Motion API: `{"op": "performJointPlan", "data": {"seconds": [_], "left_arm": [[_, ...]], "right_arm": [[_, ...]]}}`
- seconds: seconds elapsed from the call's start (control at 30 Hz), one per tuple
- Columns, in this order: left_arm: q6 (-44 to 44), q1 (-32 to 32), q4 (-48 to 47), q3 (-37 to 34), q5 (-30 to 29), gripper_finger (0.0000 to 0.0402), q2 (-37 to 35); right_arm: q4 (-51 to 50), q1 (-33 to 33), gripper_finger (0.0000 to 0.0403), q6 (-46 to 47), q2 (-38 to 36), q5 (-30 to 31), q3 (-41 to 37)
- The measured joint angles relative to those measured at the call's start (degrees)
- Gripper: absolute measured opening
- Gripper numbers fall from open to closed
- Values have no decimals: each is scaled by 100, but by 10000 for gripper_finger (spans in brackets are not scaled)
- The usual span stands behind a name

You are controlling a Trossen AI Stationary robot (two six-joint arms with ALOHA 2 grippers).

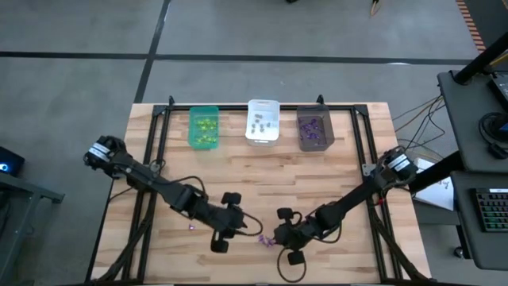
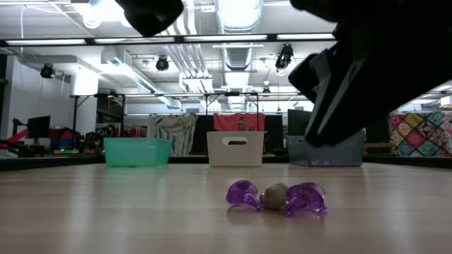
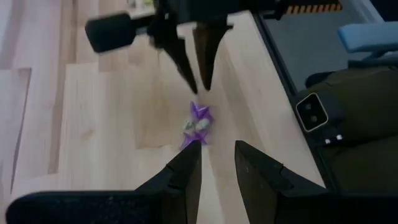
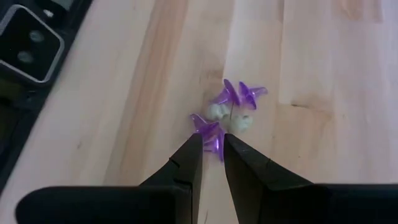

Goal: Sort Halloween decoration
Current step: Put the purple witch hat toy into the gray bin

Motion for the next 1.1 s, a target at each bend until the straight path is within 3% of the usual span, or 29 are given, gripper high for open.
{"op": "performJointPlan", "data": {"seconds": [0.33,0.77,1.1], "left_arm": [[-420,-403,139,11,-455,79,0],[-497,-455,188,11,-555,79,0],[-472,-455,223,11,-829,79,0]], "right_arm": [[707,18,63,152,410,267,-4],[412,14,144,193,523,332,-9],[405,-30,117,183,529,326,-55]]}}
